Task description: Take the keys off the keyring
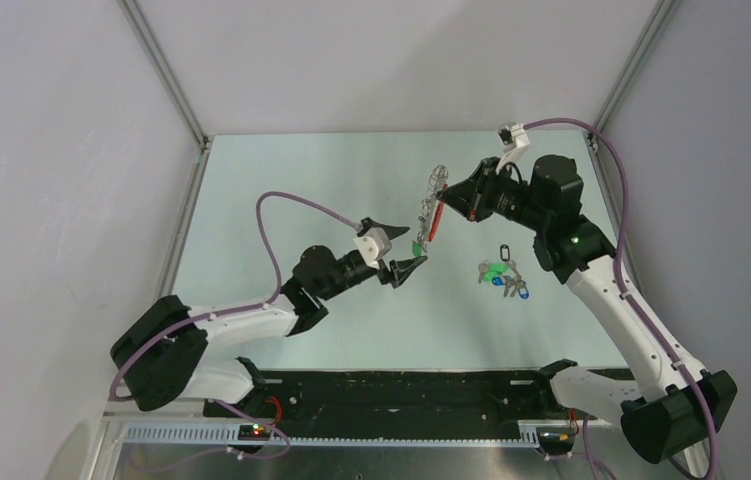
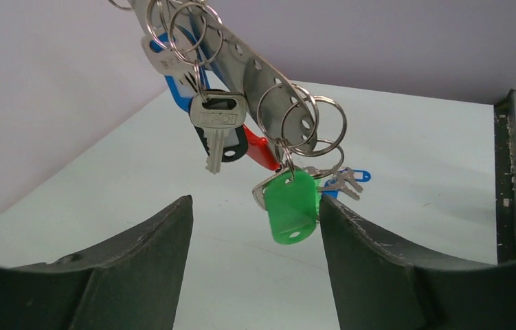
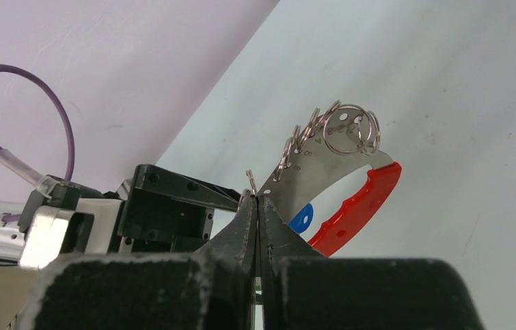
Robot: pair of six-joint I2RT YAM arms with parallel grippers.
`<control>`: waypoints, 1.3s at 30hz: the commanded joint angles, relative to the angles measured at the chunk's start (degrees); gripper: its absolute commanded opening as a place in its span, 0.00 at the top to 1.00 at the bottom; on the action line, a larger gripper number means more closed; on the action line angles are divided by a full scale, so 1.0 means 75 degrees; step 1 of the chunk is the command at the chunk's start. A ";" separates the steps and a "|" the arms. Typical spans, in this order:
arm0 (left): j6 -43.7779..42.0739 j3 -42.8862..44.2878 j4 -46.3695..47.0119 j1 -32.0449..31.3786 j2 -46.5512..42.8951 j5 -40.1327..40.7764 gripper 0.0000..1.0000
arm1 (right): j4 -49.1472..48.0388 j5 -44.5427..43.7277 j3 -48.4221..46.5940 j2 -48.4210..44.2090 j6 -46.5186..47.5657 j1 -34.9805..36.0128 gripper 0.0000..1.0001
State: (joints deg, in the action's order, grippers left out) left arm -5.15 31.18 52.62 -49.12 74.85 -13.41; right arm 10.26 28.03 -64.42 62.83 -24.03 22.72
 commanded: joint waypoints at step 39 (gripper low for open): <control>-0.0270 0.2825 -0.7775 -0.0435 -0.0890 0.2391 1.00 | -0.1035 -0.0452 0.1289 0.0093 0.0425 -0.0042 0.49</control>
State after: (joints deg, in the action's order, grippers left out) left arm -5.10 42.35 19.18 -51.79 69.63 -2.13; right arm 10.57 23.16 -57.78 64.73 -20.36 22.61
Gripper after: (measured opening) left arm 0.025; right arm 0.393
